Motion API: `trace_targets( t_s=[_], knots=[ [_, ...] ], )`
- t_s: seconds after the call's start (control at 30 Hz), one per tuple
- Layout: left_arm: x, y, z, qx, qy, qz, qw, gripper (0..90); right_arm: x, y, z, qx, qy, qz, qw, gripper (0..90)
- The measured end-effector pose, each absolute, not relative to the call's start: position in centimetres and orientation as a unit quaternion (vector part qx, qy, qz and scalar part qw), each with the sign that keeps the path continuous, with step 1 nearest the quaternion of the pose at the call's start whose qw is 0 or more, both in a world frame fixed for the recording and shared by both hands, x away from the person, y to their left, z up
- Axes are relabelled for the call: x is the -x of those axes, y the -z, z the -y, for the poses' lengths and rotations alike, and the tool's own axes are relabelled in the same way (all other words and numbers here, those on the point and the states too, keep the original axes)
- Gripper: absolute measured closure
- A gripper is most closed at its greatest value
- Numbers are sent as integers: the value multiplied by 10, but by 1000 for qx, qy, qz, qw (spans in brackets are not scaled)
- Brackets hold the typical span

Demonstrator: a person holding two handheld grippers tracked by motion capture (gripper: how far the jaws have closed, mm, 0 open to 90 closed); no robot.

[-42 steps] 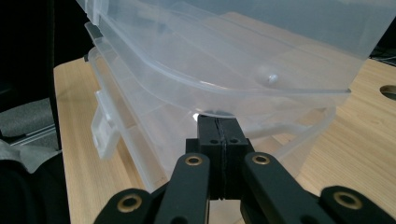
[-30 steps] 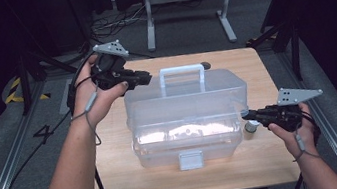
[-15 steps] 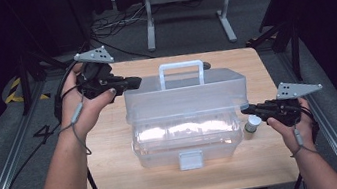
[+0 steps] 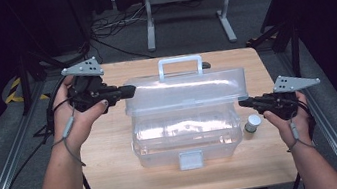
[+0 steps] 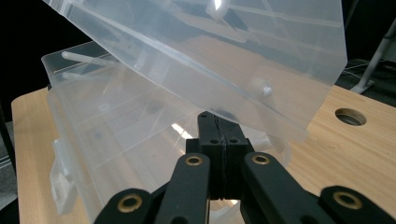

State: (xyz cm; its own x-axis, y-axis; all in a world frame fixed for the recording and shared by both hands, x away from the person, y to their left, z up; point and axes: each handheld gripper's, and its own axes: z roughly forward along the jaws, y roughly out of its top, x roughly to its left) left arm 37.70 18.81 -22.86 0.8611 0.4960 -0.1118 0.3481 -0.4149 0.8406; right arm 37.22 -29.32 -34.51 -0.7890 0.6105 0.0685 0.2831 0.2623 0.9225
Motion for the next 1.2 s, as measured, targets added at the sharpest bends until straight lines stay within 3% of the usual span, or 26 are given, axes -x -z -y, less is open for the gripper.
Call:
trace_targets(
  t_s=[0.7, 1.2],
  knots=[
    [-365, 267, -197, -822, -61, -257, 505, 899, -387, 333, 291, -299, -549, -763, 166, 900],
    [-371, 301, -189, -798, -96, -281, 525, 898, -392, 331, 291, -300, -555, -757, 171, 900]
  ],
)
